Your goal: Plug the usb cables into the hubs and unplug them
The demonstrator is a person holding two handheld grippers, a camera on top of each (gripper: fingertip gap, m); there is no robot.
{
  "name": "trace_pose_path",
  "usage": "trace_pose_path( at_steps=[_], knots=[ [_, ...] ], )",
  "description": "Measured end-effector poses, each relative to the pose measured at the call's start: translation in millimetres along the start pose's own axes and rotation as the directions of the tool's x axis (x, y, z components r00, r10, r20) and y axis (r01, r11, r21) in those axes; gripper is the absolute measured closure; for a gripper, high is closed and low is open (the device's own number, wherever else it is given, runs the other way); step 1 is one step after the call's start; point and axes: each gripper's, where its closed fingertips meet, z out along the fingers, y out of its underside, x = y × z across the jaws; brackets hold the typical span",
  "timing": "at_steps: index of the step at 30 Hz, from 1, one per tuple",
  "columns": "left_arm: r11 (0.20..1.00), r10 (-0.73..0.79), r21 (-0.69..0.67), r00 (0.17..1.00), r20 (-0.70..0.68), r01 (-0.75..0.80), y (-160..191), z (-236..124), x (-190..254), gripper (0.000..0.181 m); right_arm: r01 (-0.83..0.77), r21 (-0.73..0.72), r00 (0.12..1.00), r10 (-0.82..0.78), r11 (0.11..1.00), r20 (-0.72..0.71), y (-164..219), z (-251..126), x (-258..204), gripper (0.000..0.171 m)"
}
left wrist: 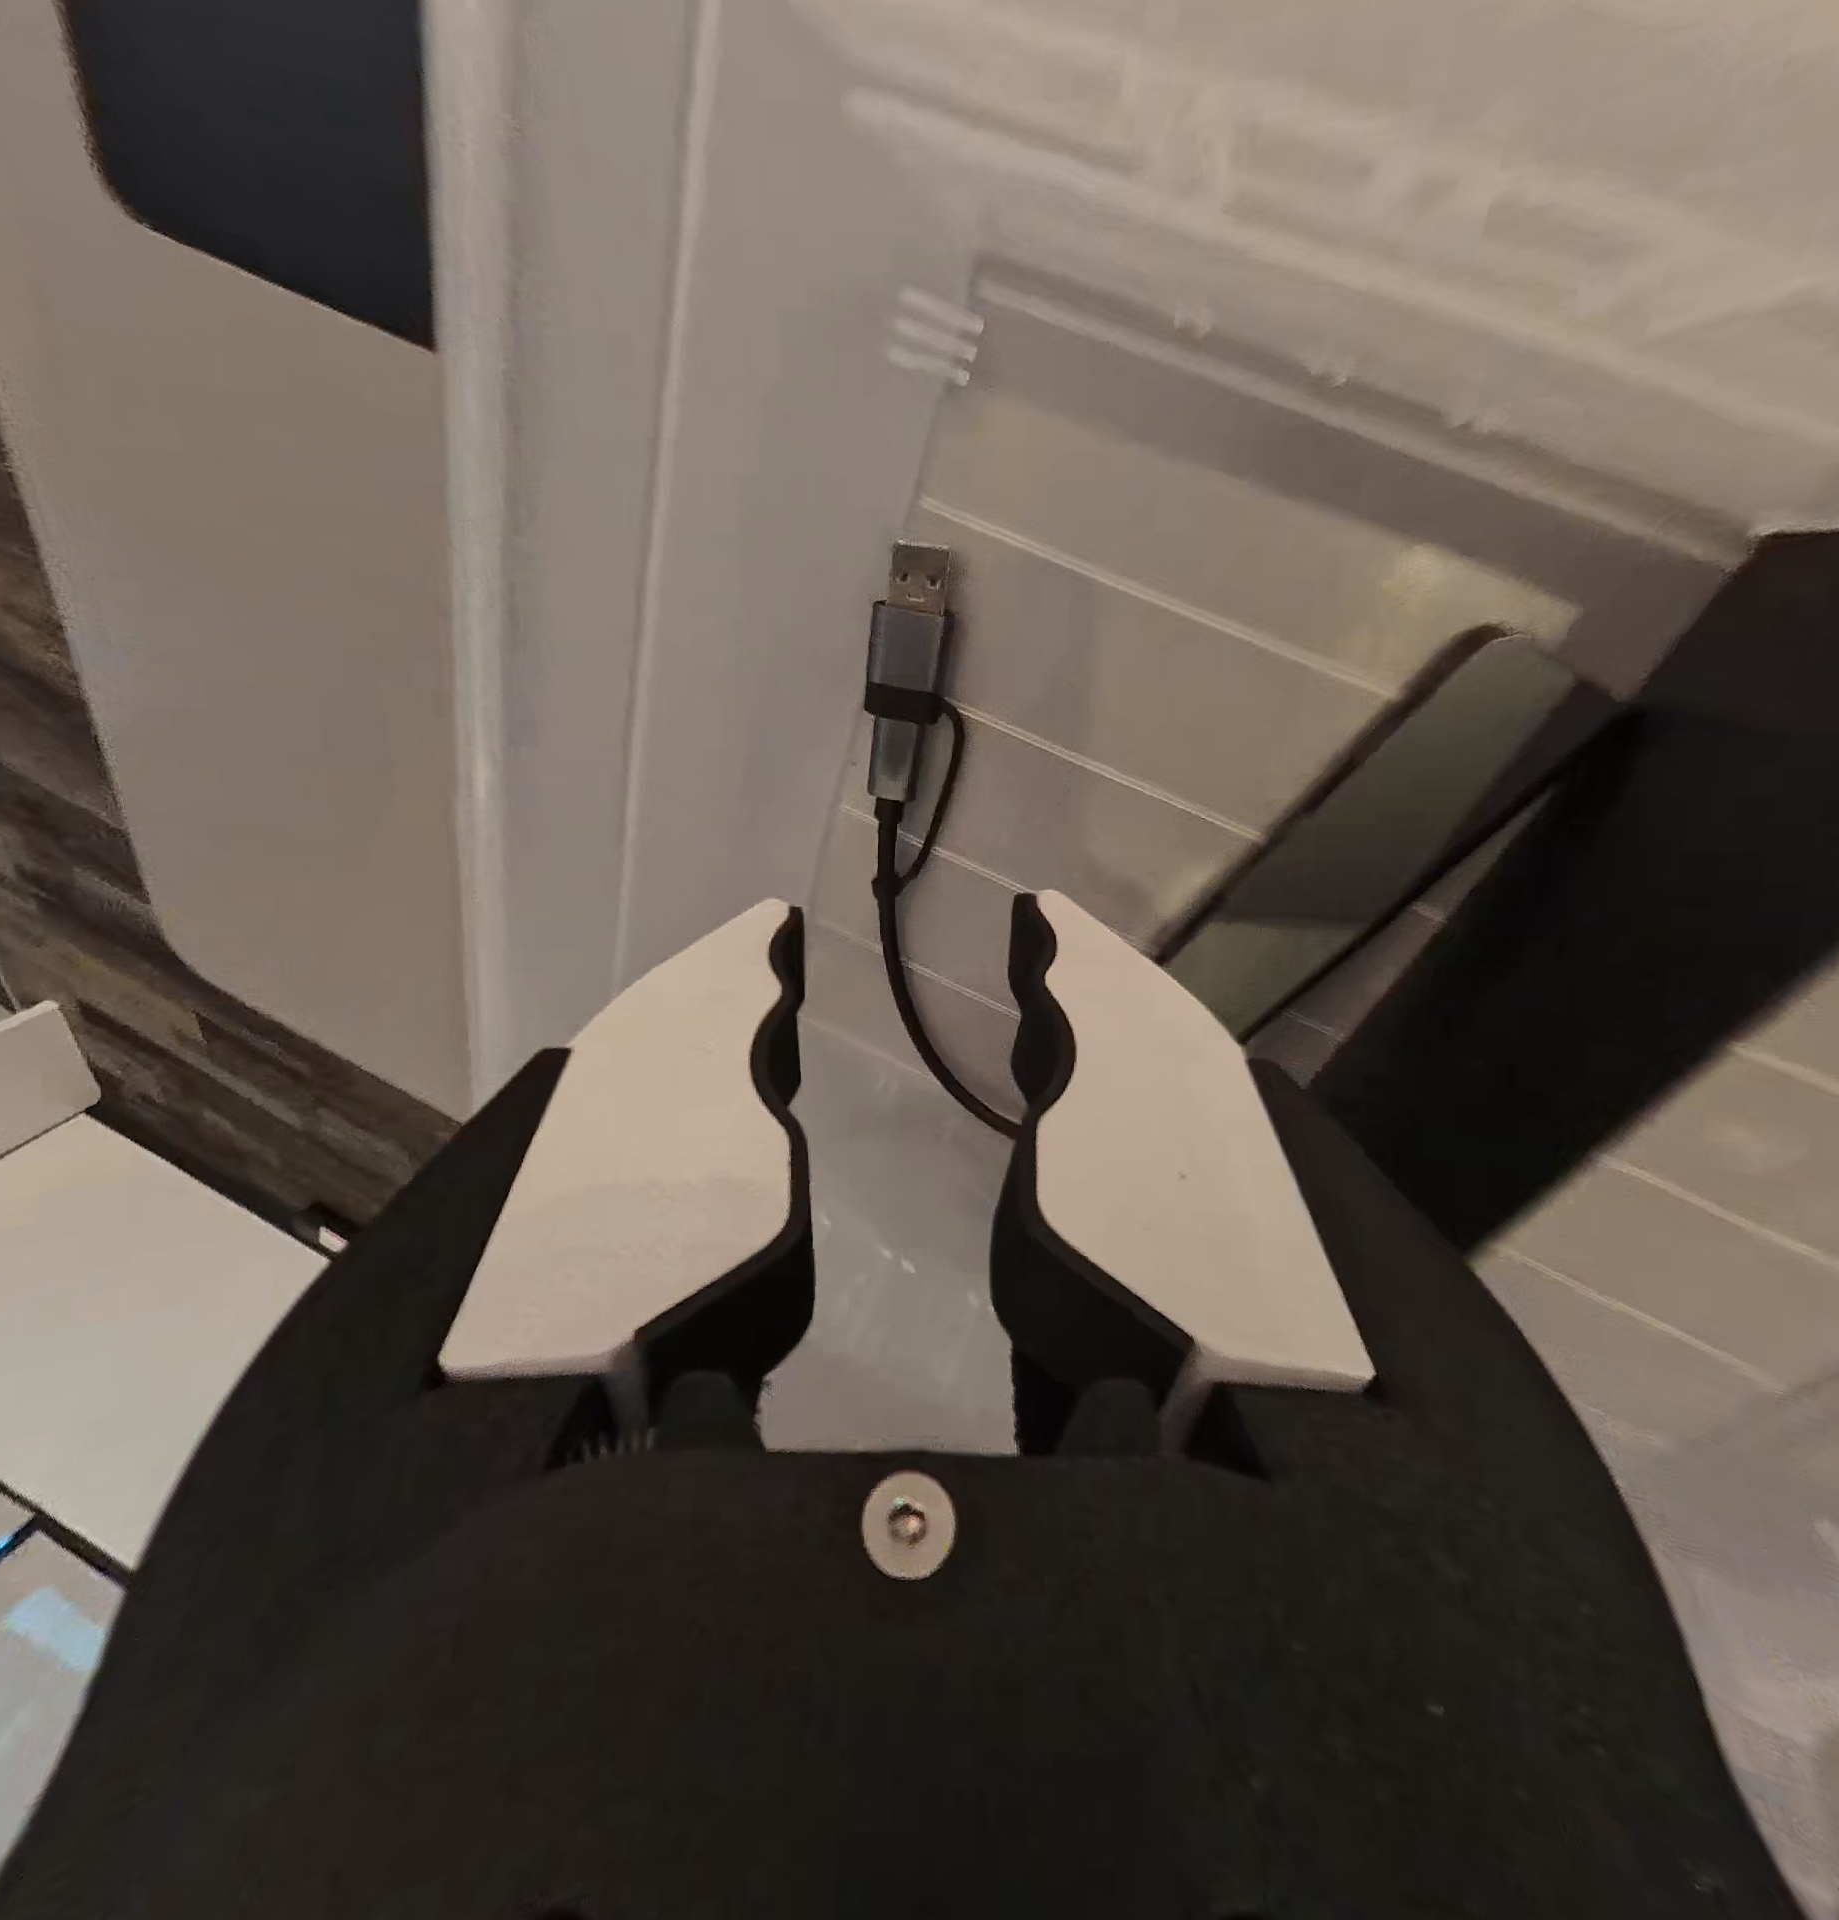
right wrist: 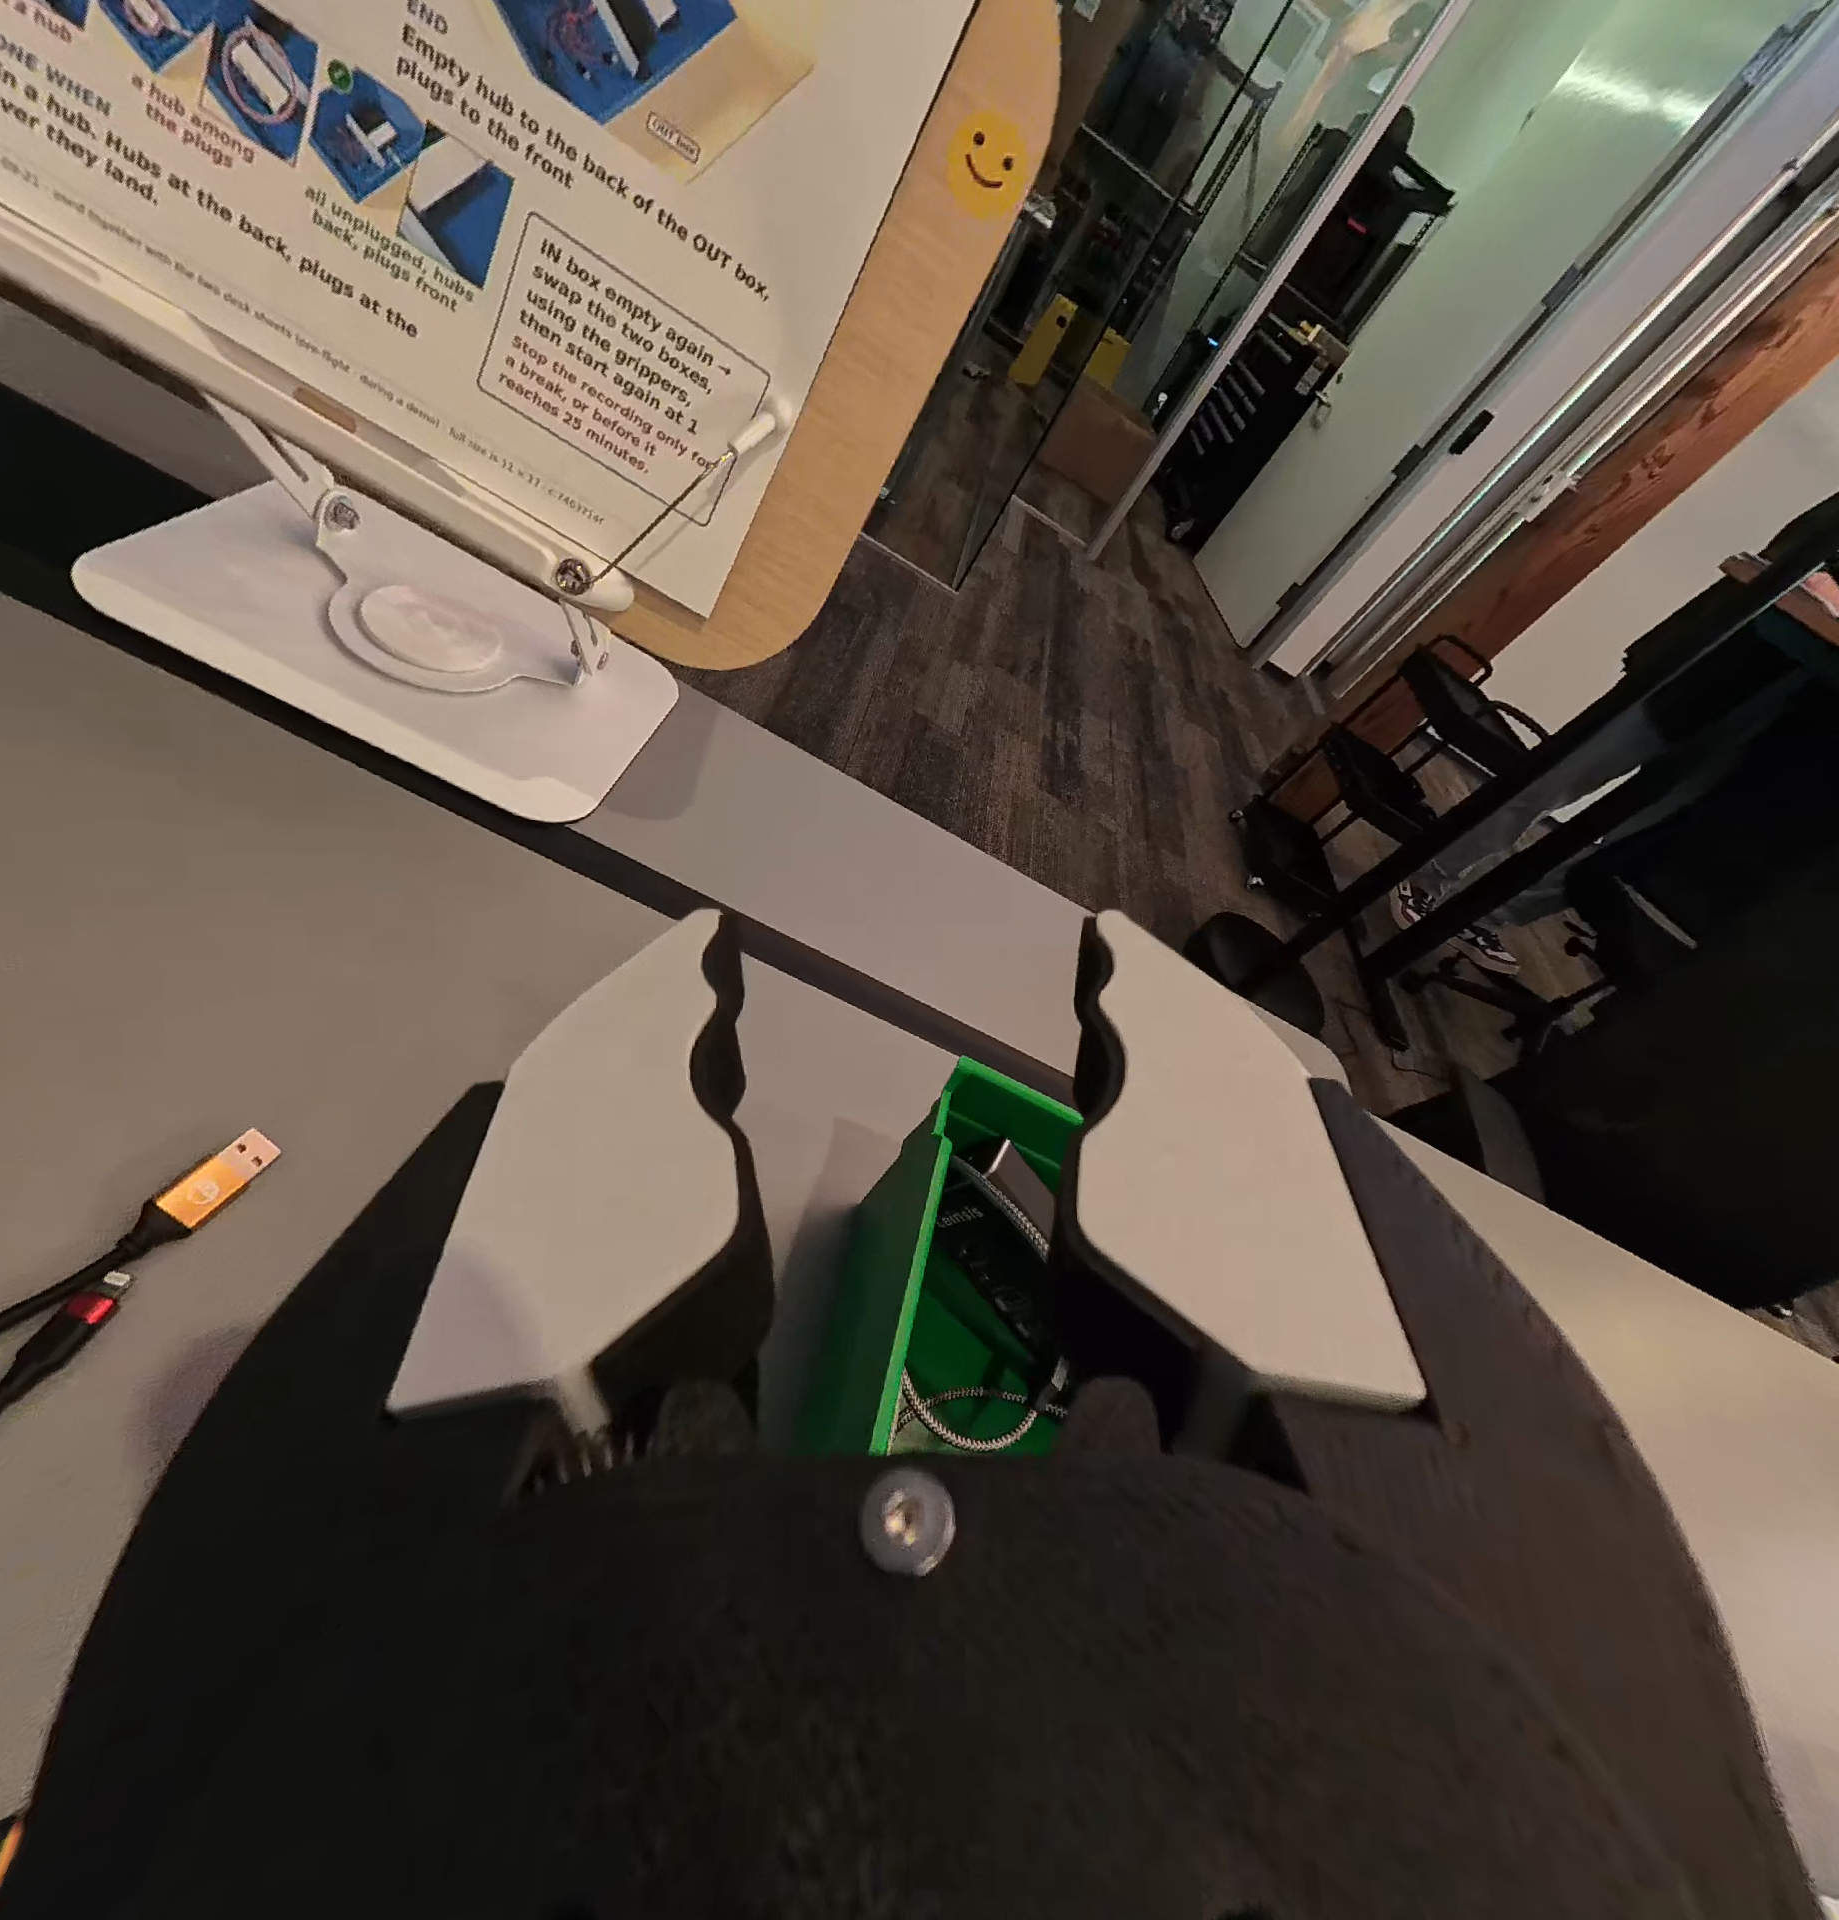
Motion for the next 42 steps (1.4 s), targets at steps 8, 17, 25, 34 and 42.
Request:
trace_pose_path(
  at_steps=[8, 17, 25, 34, 42],
  knots=[
    [0.989, 0.136, -0.04, 0.982, -0.127, -0.142, 8, 43, 1, 0.162, 0.049, -0.011, 0.998, -0.049, 0.999, -0.026, 0, -4, 11, 0.109],
    [0.991, 0.105, -0.053, 0.969, -0.222, -0.12, 10, 41, 11, 0.17, 0.063, 0.005, 0.998, -0.062, 0.998, -0.027, -7, -14, 15, 0.11],
    [0.995, 0.095, -0.016, 0.974, -0.206, -0.101, 9, 42, 12, 0.163, 0.109, -0.021, 0.994, -0.109, 0.994, -0.012, -4, -9, 8, 0.11],
    [1.0, 0.021, -0.012, 0.998, -0.051, -0.022, 6, 15, 0, 0.175, 0.139, -0.012, 0.99, -0.138, 0.99, 0.017, -7, -11, 1, 0.11],
    [0.997, -0.052, 0.07, 0.885, 0.463, 0.022, -21, -159, -58, 0.175, 0.137, 0.07, 0.987, -0.142, 0.988, 0.075, -28, -20, -20, 0.111]
  ],
)
